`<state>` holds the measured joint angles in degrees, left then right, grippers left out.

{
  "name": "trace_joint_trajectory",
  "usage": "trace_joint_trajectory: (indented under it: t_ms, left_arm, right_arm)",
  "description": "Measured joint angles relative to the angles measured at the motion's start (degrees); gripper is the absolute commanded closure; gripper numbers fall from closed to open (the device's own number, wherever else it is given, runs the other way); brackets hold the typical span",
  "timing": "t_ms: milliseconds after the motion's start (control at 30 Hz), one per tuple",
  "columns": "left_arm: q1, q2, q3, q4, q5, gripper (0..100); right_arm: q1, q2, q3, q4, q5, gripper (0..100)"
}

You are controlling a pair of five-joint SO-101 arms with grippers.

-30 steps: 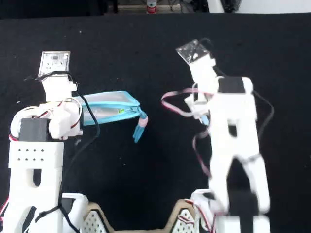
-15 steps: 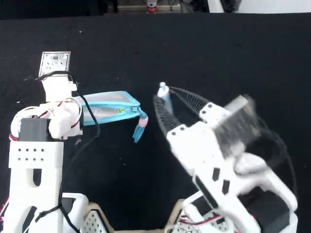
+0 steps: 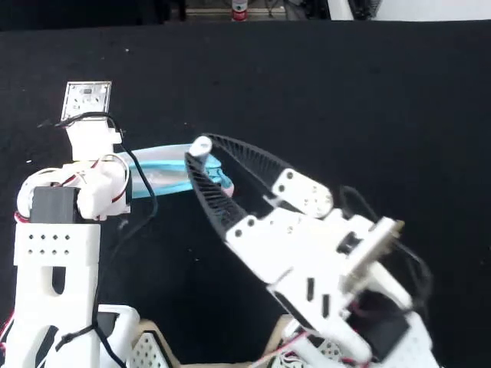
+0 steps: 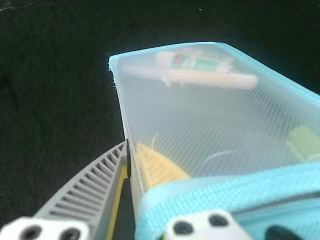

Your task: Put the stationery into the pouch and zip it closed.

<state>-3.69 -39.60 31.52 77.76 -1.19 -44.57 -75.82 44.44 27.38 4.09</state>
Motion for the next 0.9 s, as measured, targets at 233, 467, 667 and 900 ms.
trace_joint_trajectory:
  t_ms: [233, 467, 667, 900]
  left_arm:
    - [0.0, 0.0, 0.0, 0.0, 0.0, 97]
    - [0.0, 0.0, 0.0, 0.0, 0.0, 97]
    - [0.1, 0.0, 0.0, 0.0, 0.0, 97]
    - [0.1, 0.0, 0.0, 0.0, 0.0, 97]
  right_arm:
    - [0.0, 0.3, 10.9, -13.5, 0.0, 98.8]
    - [0.0, 0.3, 19.0, -19.7, 0.0, 98.8]
    - [0.0, 0.3, 24.7, -21.3, 0.0, 94.8]
    - [-0.2, 0.4, 24.4, -12.3, -1.1, 85.1]
